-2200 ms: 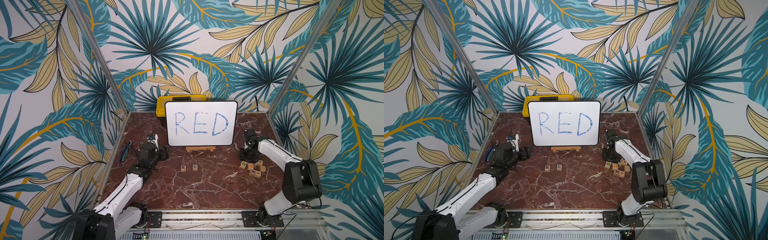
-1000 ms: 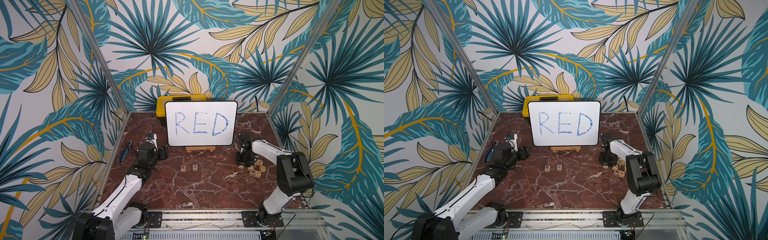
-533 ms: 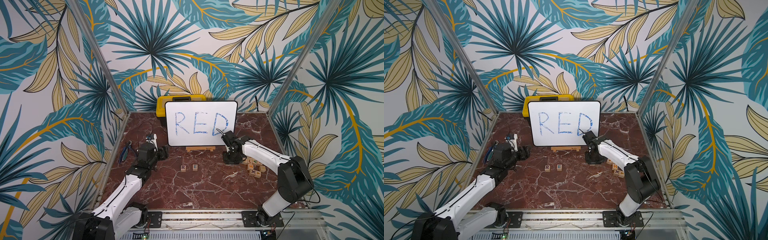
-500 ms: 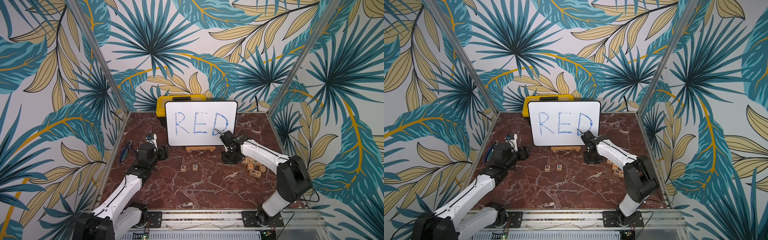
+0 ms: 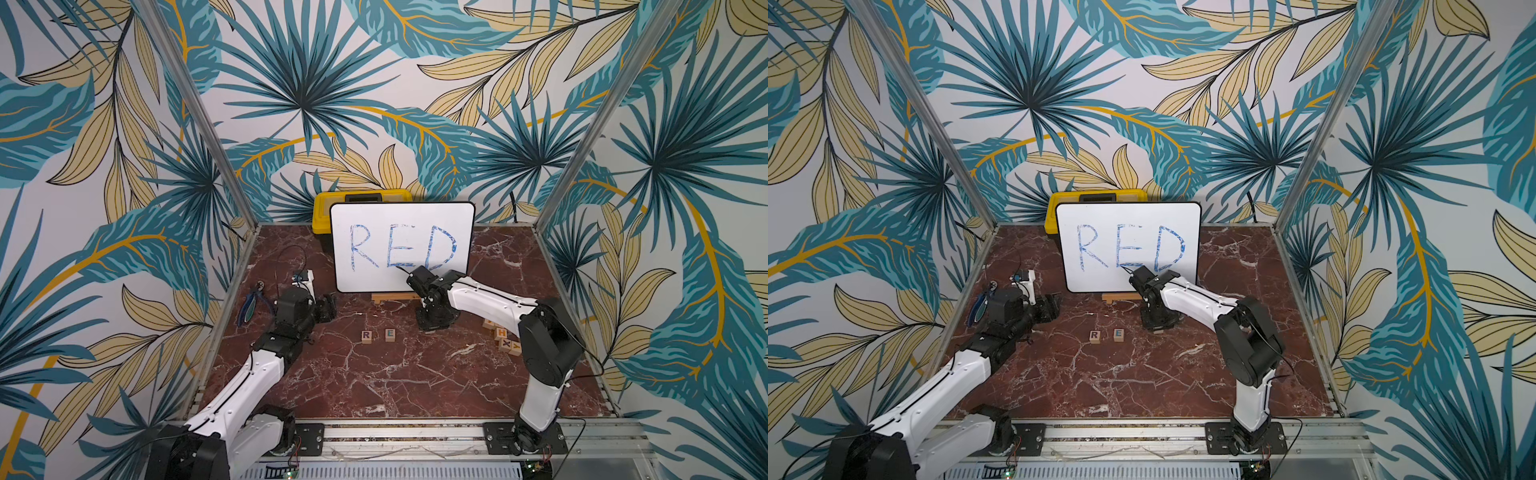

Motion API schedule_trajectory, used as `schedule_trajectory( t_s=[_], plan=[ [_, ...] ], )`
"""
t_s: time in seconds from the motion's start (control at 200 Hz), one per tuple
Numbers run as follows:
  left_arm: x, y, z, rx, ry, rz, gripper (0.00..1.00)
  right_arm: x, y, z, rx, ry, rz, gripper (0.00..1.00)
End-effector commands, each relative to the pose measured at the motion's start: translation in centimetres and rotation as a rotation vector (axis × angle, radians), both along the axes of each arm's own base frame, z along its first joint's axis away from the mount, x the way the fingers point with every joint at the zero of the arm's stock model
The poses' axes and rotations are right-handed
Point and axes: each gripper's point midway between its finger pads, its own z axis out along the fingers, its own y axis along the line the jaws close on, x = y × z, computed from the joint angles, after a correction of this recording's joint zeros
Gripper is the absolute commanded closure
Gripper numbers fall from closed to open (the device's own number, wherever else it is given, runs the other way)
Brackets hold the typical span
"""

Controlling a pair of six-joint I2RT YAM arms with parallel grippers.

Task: Assemble the uppercase word "red" with letter blocks
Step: Place the letter block at the center of the board.

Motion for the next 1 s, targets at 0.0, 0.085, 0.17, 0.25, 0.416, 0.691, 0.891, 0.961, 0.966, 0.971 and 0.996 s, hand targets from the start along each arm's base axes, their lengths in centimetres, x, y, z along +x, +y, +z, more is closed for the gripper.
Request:
schedule_trajectory(
  t_s=[0.0,0.085,0.17,0.25,0.416,0.691,0.891,0.961,0.966,0.971,0.996],
  plan=[
    [-0.4,0.6,-0.5,-0.002,-0.003,0.02,0.31,-0.5,0.2,-0.6,-0.049,0.019,-0.017,0.75],
    [-0.4,0.6,-0.5,-0.003,-0.004,0.02,0.31,-0.4,0.8,-0.9,-0.055,0.021,-0.018,0.75],
    [-0.4,0.6,-0.4,-0.004,-0.006,0.02,0.31,-0.5,1.0,-1.3,-0.064,0.025,-0.019,0.75],
    [-0.4,0.7,-0.3,-0.006,-0.008,0.02,0.31,-0.7,1.3,-1.5,-0.072,0.027,-0.018,0.75],
    [-0.4,0.6,-0.4,-0.008,-0.005,0.018,0.31,-1.1,2.2,-1.8,-0.063,0.027,-0.017,0.75],
    [-0.4,0.6,-0.3,-0.009,-0.009,0.018,0.31,-1.4,3.3,-2.1,-0.055,0.027,-0.035,0.75],
    [-0.5,0.6,-0.4,-0.01,-0.005,0.016,0.31,-1.9,3.4,-2.5,-0.071,0.027,-0.066,0.75],
    [-0.5,0.6,-0.4,-0.011,-0.005,0.015,0.31,-2.1,3.4,-2.7,-0.072,0.03,-0.076,0.75],
    [-0.5,0.6,-0.5,-0.011,-0.003,0.014,0.31,-2.1,3.5,-2.7,-0.073,0.03,-0.076,0.74],
    [-0.5,0.6,-0.5,-0.012,-0.003,0.015,0.31,-2.1,3.4,-2.7,-0.073,0.03,-0.077,0.75],
    [-0.5,0.6,-0.5,-0.011,-0.004,0.014,0.31,-2.1,3.5,-2.8,-0.073,0.03,-0.079,0.74]
  ],
)
